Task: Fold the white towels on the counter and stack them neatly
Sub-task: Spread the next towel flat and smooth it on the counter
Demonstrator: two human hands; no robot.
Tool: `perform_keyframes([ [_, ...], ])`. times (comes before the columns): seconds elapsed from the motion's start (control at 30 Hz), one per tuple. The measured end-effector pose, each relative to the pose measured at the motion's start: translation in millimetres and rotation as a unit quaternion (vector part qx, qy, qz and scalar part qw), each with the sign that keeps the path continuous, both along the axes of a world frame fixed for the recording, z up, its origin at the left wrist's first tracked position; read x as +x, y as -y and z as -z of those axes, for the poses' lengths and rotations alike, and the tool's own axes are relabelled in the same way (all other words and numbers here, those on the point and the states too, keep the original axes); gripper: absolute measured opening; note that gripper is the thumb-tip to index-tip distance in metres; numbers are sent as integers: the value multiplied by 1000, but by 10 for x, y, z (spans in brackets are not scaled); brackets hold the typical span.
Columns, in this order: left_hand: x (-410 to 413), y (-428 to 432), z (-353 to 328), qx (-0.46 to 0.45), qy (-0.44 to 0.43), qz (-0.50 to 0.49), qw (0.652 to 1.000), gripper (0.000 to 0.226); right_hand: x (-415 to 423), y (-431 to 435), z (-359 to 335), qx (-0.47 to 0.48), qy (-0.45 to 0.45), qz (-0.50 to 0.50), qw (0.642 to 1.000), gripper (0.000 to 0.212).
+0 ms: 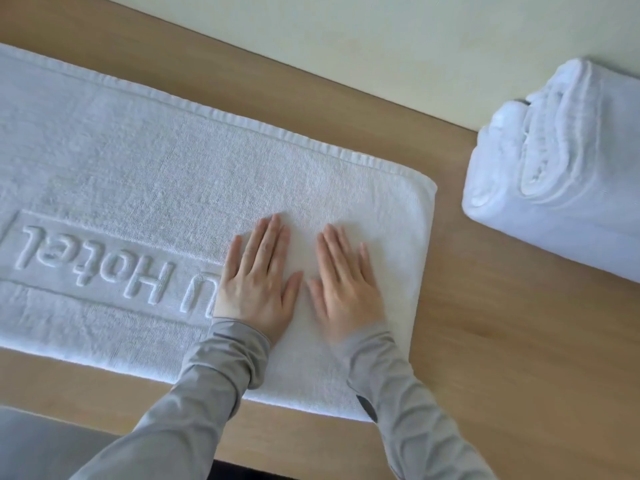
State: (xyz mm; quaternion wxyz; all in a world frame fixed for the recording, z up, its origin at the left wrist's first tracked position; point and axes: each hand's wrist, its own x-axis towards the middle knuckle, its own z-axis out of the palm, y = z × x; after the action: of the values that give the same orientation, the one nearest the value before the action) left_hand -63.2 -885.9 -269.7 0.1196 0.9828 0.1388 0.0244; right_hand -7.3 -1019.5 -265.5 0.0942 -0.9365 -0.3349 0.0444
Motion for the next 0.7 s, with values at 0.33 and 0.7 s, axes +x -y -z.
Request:
perform_keyframes([
  [0.33, -13, -13, 28, -3, 16, 4, 1000, 61, -6, 432, 17, 33, 5, 124, 992, 53],
  [0.7, -7, -11, -17, 20, -10, 8, 1000, 63, 60, 456, 7, -25, -26, 137, 990, 65],
])
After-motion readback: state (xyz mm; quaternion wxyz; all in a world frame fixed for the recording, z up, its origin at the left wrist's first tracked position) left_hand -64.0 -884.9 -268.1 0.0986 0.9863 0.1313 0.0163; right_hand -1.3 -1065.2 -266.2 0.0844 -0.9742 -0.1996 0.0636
